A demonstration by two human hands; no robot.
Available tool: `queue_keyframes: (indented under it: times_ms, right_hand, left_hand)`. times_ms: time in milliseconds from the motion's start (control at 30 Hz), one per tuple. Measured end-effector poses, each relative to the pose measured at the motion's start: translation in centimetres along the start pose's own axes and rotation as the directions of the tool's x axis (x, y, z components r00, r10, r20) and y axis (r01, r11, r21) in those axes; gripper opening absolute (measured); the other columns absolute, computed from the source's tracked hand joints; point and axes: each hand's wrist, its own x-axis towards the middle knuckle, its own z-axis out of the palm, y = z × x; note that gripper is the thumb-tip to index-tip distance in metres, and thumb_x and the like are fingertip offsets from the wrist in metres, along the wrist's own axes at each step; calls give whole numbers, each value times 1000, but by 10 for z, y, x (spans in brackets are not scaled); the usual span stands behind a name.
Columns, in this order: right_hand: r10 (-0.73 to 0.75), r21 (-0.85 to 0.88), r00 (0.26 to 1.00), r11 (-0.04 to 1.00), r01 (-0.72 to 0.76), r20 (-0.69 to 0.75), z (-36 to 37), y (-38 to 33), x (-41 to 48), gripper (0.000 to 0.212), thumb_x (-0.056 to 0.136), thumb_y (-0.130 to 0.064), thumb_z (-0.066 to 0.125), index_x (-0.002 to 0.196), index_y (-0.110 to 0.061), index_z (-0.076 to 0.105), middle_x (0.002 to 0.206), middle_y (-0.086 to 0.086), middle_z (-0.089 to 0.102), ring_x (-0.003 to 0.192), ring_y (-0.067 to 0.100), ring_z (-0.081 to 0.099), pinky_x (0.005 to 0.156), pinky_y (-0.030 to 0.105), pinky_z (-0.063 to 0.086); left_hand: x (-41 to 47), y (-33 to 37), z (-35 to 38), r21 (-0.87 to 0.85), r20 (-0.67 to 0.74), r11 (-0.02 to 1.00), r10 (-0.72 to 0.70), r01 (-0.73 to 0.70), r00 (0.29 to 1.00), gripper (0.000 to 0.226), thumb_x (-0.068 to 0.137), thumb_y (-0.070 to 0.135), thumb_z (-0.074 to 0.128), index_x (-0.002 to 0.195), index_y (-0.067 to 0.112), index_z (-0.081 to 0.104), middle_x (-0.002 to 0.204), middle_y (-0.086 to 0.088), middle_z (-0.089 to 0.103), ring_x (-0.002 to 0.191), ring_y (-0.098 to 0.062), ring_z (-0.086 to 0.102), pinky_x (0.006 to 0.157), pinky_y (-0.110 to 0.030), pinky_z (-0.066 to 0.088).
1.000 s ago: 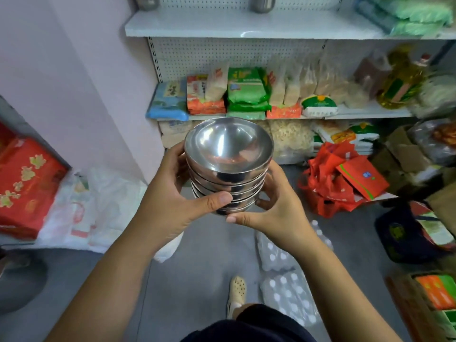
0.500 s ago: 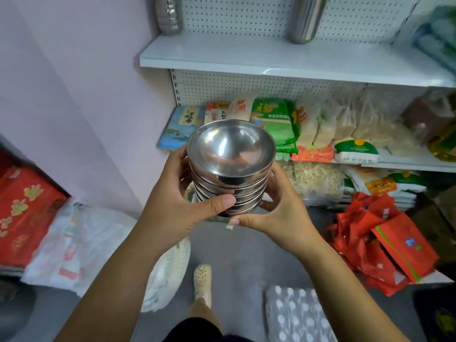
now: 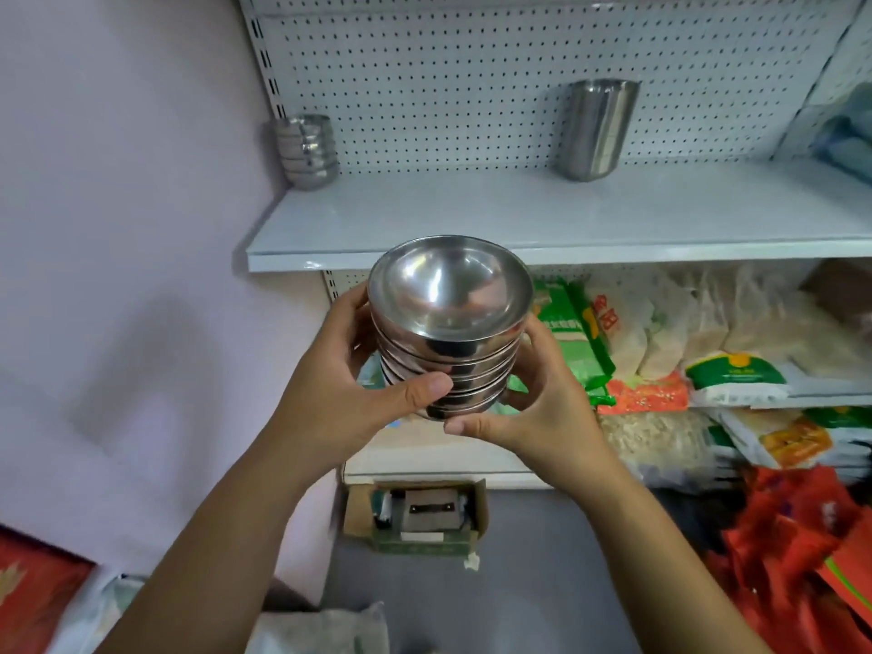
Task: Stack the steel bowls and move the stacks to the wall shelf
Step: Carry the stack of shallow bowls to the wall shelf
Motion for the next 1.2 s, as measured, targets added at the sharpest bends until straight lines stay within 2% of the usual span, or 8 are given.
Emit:
queue_keyframes:
  times_ms: [267,367,533,700,867,1000,1100,1200]
  right_hand:
    - [38,7,998,999,-39,48,-5,38,92,118,54,-9,101,151,-32,39,130,-7,68,124,9,63,92,28,58]
    - [36,-11,995,999,-36,91,-11,53,137,117,53,-12,103,149,-38,41,132,-5,68,125,13,63,100,41,56]
    - [9,-17,975,1000,-6,220,-22,65,229,121,52,-17,103,151,-40,38,131,-11,68,120,1,64,97,21,54]
    - [-24,-52,921,997,48,388,-31,75,321,118,56,-23,102,148,-51,34,138,-12,61,126,8,60,104,38,55]
    - [-17,-61,868,997,54,497,-24,93,381,114,59,-24,100,146,-51,32,134,-15,59,122,5,60,100,37,58]
    - [-4,-59,840,997,43,543,-11,113,410,115,59,-30,100,148,-51,30,140,-16,55,129,8,56,103,42,56]
    - [8,-54,832,998,27,555,-1,126,425,112,59,-35,99,146,-55,31,140,-18,55,129,9,58,102,41,56]
    - [22,-38,827,999,0,562,10,136,437,115,58,-36,100,148,-53,31,139,-14,57,126,11,61,99,38,58]
  left_hand:
    - [89,-33,-14,6,-4,999,-48,48,999,97,56,40,93,142,30,49,137,8,63,131,-13,59,112,-44,46]
    - [124,-40,-17,28,-46,998,-56,58,997,96,55,41,93,141,33,50,136,9,65,129,-10,60,110,-38,47]
    - [186,-49,-20,53,-181,997,-43,53,983,101,59,36,99,145,30,47,139,11,63,130,-5,59,109,-32,48]
    - [239,-59,-9,6,-344,998,-54,60,937,91,59,23,90,139,35,49,130,22,66,122,3,61,95,-13,51]
    - [276,-81,-9,92,-453,991,-46,99,890,100,60,36,95,146,39,43,137,20,62,128,2,57,103,-24,46]
    - [298,-95,-17,100,-500,983,-86,157,862,96,60,35,94,142,39,45,129,22,63,120,10,59,94,-9,48]
    - [311,-108,-27,104,-497,978,-107,182,861,99,59,33,93,145,33,45,130,18,64,120,8,59,102,-15,48]
    - [323,-120,-40,114,-477,974,-121,198,870,102,57,38,94,146,34,45,133,16,63,124,3,59,111,-30,48]
